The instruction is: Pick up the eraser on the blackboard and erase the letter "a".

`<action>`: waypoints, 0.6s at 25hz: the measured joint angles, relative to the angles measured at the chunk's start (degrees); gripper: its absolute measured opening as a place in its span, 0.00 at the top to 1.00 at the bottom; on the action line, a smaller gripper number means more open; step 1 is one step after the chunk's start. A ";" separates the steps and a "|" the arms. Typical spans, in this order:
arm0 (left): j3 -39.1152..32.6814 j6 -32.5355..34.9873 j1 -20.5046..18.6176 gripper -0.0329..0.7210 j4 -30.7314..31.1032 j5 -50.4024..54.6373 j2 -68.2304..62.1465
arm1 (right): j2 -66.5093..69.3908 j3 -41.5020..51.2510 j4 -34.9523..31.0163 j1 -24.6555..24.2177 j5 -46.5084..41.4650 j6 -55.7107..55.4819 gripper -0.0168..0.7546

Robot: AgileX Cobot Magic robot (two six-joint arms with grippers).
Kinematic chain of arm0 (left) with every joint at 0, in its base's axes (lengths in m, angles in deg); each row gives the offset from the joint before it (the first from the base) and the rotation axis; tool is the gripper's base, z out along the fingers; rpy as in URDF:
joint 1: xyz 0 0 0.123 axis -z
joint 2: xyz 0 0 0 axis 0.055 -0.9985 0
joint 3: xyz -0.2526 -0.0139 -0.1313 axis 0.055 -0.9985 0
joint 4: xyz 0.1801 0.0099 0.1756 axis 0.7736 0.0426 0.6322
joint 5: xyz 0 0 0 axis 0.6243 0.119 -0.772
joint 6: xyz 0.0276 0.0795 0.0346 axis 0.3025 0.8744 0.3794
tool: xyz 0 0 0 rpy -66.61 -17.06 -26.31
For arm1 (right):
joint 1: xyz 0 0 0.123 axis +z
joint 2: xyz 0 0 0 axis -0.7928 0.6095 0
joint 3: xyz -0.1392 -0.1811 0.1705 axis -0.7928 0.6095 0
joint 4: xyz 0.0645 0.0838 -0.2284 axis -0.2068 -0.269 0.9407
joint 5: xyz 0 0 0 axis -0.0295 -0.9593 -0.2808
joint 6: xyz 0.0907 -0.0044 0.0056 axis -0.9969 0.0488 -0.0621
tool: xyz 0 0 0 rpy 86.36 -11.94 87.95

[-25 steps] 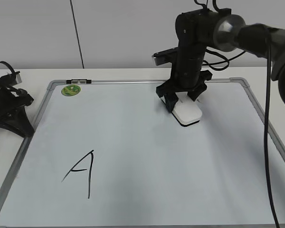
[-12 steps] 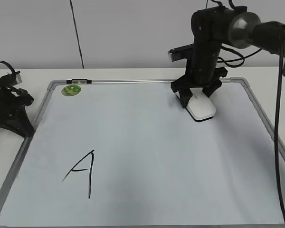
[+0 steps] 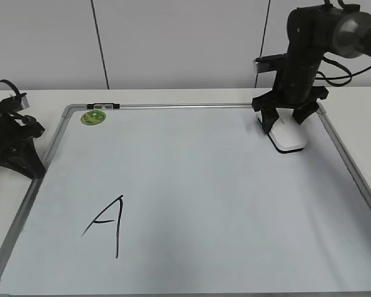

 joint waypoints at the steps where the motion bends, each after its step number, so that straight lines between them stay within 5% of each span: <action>1: 0.00 0.00 0.00 0.91 0.00 0.00 0.00 | 0.00 0.00 -0.28 -0.12 0.00 0.00 0.29; 15: 0.00 0.00 0.00 0.90 0.00 -0.22 0.00 | -13.50 3.63 -1.00 -0.70 -0.45 2.14 0.29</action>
